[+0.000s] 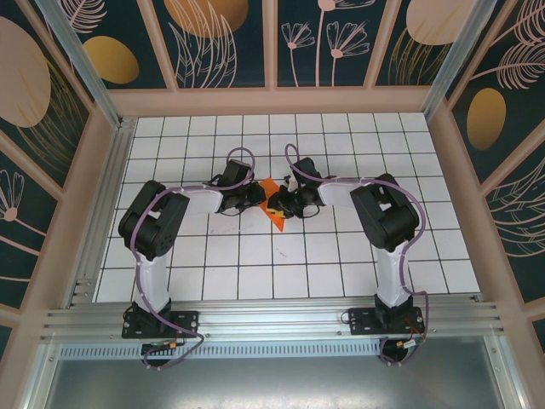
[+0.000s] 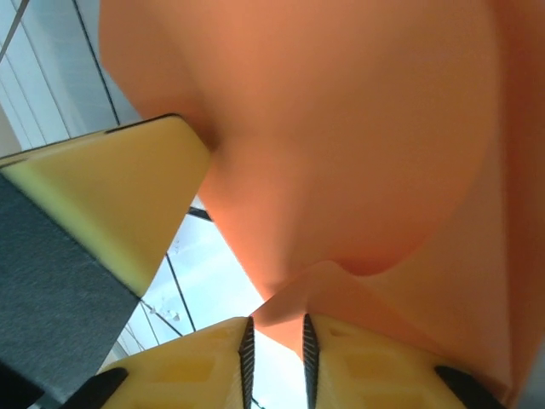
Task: Fold a paper plane with a square sheet of paper (pick it up from the middle)
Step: Third fold the triangle at the center of the table.
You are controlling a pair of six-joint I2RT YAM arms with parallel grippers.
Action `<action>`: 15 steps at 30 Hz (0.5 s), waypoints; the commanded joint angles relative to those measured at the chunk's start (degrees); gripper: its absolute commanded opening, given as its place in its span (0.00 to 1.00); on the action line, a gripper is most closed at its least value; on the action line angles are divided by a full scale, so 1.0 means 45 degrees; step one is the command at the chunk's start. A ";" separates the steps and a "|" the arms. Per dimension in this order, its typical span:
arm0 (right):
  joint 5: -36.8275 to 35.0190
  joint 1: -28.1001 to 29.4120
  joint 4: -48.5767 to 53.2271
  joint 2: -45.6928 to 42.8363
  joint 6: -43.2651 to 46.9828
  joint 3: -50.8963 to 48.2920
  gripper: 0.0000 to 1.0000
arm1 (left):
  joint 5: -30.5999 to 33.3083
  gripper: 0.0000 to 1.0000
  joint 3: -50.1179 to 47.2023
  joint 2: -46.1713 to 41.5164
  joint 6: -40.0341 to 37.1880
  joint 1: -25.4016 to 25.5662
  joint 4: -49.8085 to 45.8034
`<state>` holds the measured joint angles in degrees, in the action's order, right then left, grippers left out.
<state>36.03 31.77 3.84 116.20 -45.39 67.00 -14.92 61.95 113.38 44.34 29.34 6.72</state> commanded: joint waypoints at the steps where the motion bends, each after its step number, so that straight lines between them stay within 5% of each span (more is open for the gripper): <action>1: -0.0571 0.0002 0.0347 0.0352 0.0064 -0.0348 0.18 | 0.0104 0.15 0.0007 -0.0690 -0.0297 0.0003 -0.0750; 6: -0.0681 -0.0013 0.0415 0.0362 0.0091 -0.0445 0.04 | -0.0961 0.17 -0.0634 -0.1226 -0.0191 0.0012 -0.0264; 15: -0.0682 -0.0013 0.0411 0.0327 0.0170 -0.0565 0.01 | -0.2083 0.19 -0.1311 -0.1325 -0.0050 0.0175 0.0243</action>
<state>35.07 31.70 3.51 116.27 -45.30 66.19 -21.71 56.55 107.90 44.18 29.69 6.42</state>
